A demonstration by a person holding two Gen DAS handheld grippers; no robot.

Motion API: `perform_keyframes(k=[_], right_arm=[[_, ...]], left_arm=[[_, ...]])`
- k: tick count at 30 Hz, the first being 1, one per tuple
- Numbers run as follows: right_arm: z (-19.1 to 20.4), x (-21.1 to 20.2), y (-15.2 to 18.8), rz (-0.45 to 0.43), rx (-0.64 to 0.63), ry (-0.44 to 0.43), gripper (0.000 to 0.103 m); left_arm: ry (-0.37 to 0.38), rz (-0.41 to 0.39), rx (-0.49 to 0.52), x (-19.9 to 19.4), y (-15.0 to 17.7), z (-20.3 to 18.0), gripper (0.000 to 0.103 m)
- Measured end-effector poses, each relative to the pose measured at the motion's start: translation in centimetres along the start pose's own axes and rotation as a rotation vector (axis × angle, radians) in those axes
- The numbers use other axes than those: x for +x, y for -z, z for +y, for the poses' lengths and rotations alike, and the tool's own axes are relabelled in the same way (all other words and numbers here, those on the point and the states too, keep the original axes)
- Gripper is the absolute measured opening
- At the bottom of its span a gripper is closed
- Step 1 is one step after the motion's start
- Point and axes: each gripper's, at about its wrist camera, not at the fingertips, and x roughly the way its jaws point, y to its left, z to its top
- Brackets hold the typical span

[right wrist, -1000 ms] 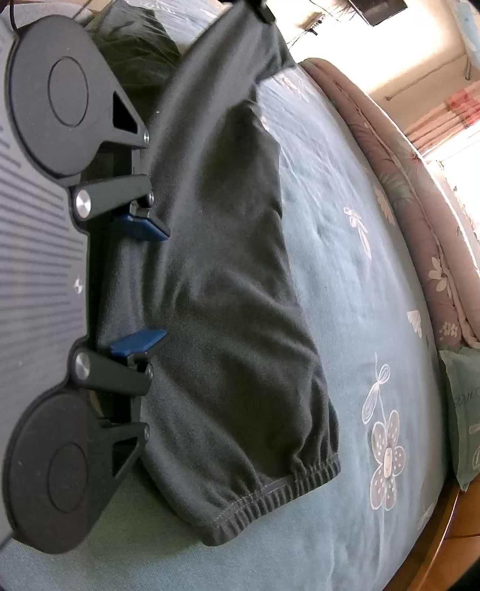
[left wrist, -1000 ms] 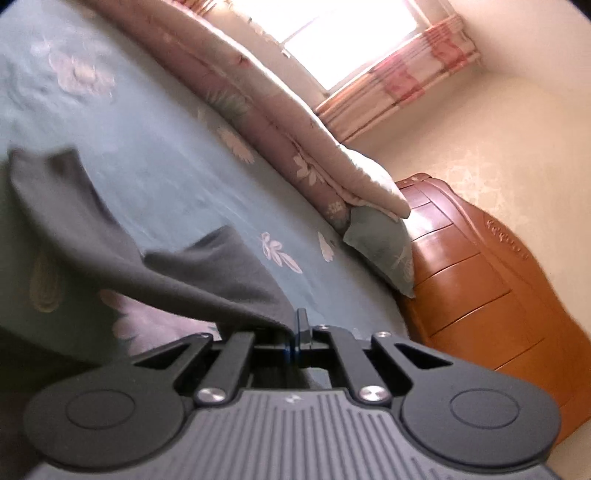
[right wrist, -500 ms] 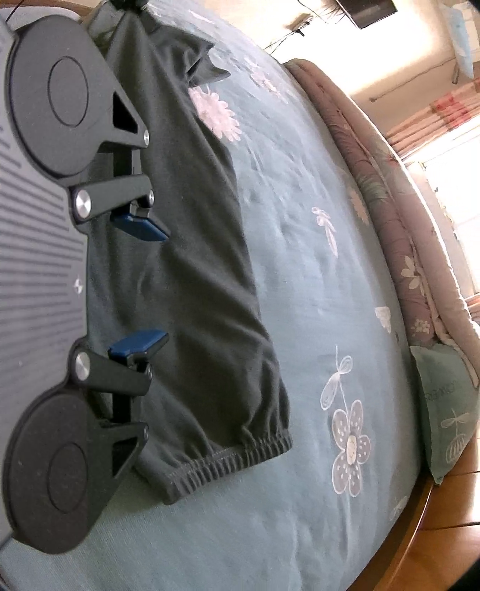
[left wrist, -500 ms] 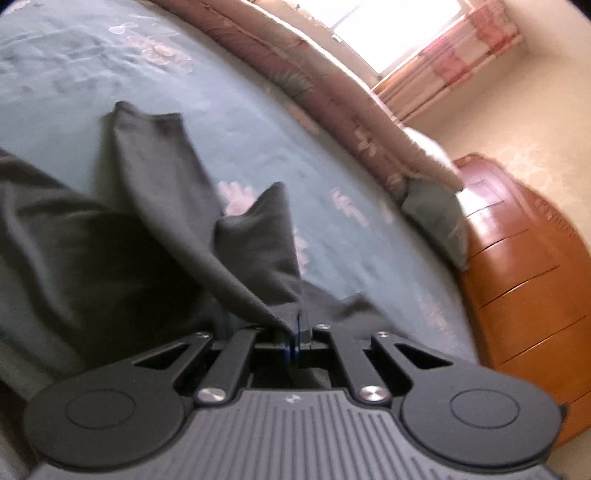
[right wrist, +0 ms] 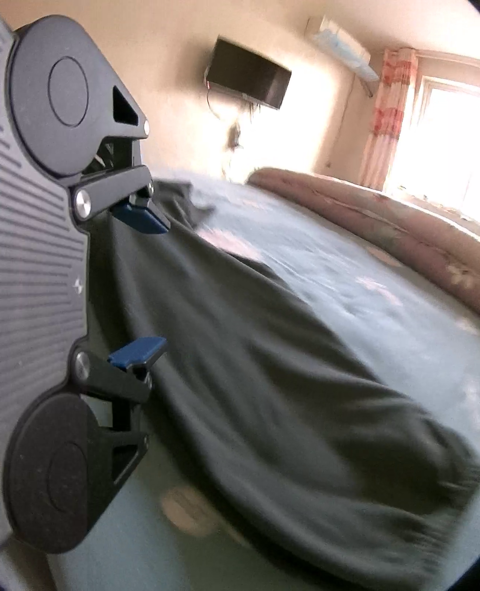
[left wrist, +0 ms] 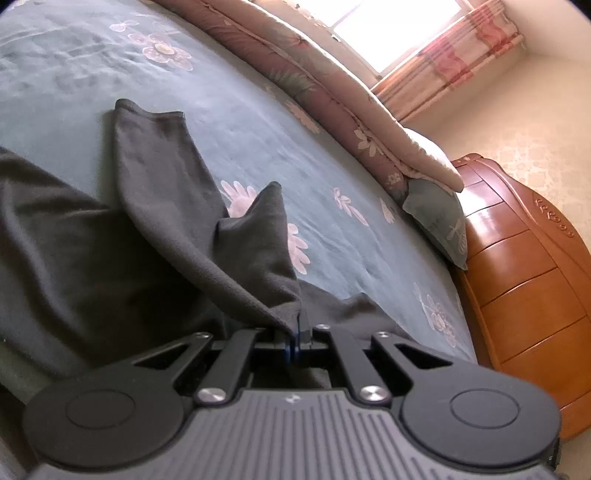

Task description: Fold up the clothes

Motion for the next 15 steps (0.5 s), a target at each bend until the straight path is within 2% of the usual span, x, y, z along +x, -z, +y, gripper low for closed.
perform_keyframes(k=[4,7,9,12,15], right_arm=[[0.2,3.3,1.3,0.092,0.042,-0.068,0.067],[-0.1,5.7,2.2,0.132,0.095,-0.066,0.067],[-0.3,6.6,2.6,0.135,0.108,-0.035,0.068],[-0.5,5.9,2.8,0.038,0.096,0.01,0.065],[-0.9,3.6,2.7,-0.121,0.081,0.074,0.066]], left_arm=[[0.014,-0.005,0.007,-0.2,-0.2,-0.2,0.0],[0.022,-0.005,0.006,-0.2,-0.3,-0.3,0.0],[0.027,-0.008,0.007,-0.3,-0.4,-0.4,0.0],[0.032,-0.007,0.005,-0.3,-0.4,-0.2,0.0],[0.03,0.002,0.005,-0.2,-0.3,0.0,0.0]])
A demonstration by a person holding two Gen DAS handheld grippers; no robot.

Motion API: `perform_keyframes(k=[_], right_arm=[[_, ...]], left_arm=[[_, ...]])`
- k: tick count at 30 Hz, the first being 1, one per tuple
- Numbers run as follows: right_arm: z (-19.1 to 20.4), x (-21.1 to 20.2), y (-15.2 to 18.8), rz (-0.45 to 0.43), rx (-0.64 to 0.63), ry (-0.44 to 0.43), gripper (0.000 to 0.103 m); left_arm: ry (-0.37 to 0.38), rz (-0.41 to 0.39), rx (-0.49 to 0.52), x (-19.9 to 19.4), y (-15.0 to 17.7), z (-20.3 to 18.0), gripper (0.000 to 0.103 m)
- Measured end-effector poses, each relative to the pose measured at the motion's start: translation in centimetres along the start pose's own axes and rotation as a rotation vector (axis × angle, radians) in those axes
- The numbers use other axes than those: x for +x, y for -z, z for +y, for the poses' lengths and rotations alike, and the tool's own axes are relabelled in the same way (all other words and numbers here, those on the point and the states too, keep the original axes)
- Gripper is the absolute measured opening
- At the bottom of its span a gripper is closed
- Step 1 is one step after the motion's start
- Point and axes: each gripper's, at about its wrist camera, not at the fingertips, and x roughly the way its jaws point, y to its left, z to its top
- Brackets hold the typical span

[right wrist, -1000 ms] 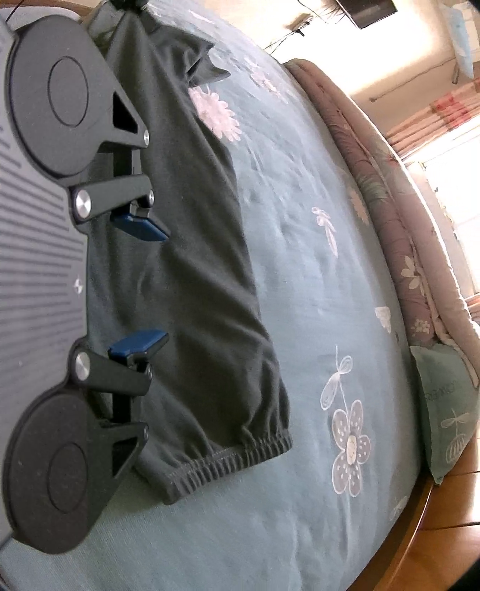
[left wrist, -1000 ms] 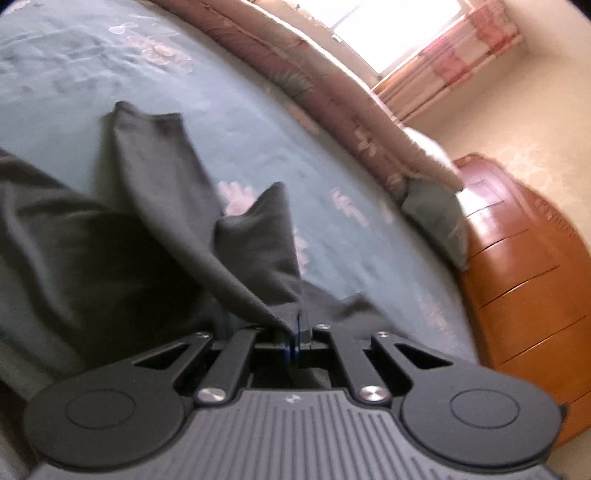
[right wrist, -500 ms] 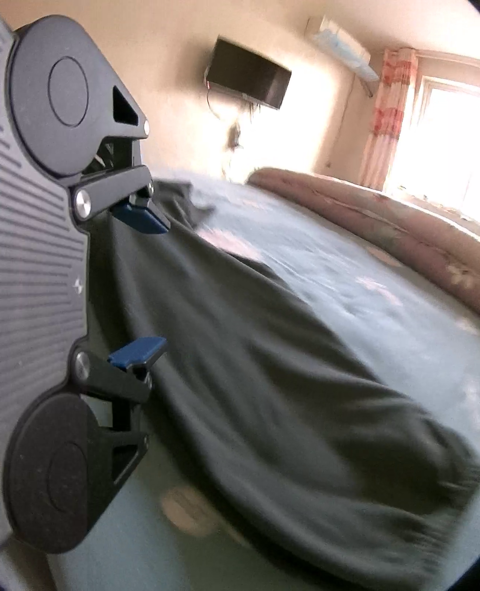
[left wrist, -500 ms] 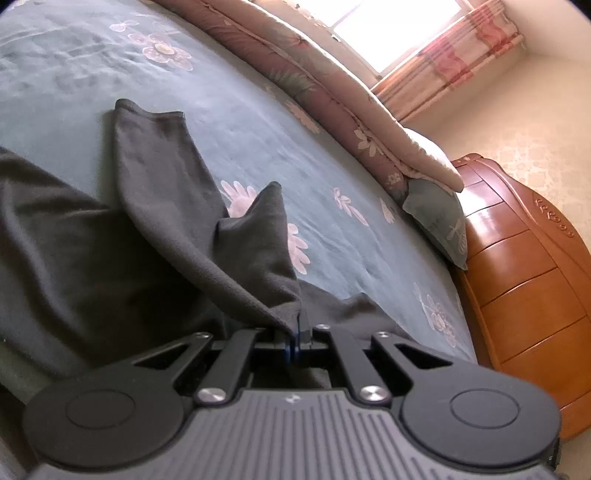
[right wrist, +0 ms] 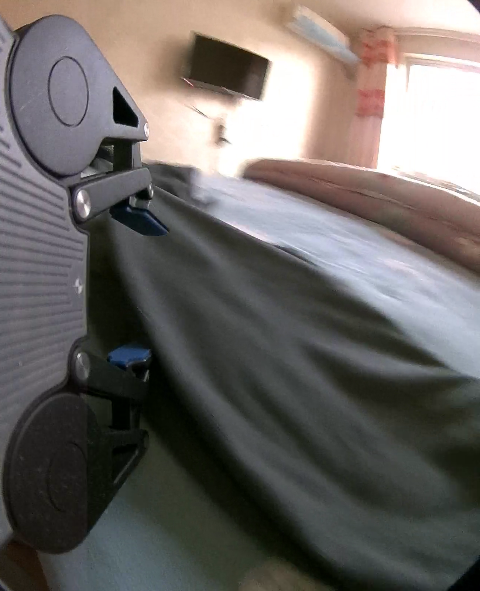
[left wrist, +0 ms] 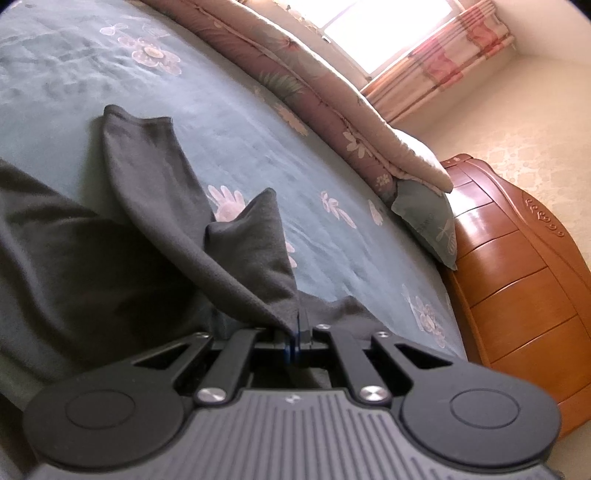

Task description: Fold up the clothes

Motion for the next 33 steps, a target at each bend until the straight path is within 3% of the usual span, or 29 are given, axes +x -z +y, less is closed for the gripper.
perform_keyframes(k=[3,6,8,9,10,11,16,24,27,30,33], right_arm=[[-1.9,-1.7,-0.4,-0.091,0.074,-0.024,0.064],[-3.3,-2.2,-0.1,-0.131,0.128,-0.053,0.05],[-3.7,-2.2,0.2,-0.137,0.12,-0.022,0.027],[-4.1,-2.1,0.4,-0.139,0.125,-0.015,0.021],[-4.5,-2.1,0.5,-0.14,0.134,-0.011,0.007],[-4.7,-2.0,0.7,-0.141,0.138,-0.006,0.003],[-4.0,-1.8,1.0,-0.134,0.091,0.018,0.005],[-0.2,-4.4,0.3,-0.151,-0.06,0.057,0.005],[0.2,-3.9,0.3,-0.13,-0.107,0.134,0.005],[-1.3,-3.2,0.0,-0.097,-0.084,0.197,0.003],[-2.7,-3.6,0.0,-0.106,0.009,0.145,0.006]], left_arm=[[-0.011,0.014,-0.003,0.4,0.2,0.4,0.001],[-0.031,0.04,-0.015,0.9,0.7,1.1,0.001],[-0.044,0.06,-0.02,1.4,1.0,1.6,0.001],[-0.05,0.07,-0.023,1.6,1.2,1.9,0.001],[-0.061,0.083,-0.025,1.8,1.4,2.2,0.001],[-0.072,0.095,-0.028,2.2,1.5,2.5,0.001],[-0.1,0.12,-0.077,3.0,2.3,4.1,0.001],[-0.075,0.071,0.009,0.9,2.4,1.7,0.001],[-0.106,0.111,0.0,1.9,2.9,2.7,0.001],[-0.124,0.14,-0.005,2.8,3.4,3.5,0.001],[-0.131,0.153,-0.003,2.5,3.1,3.5,0.006]])
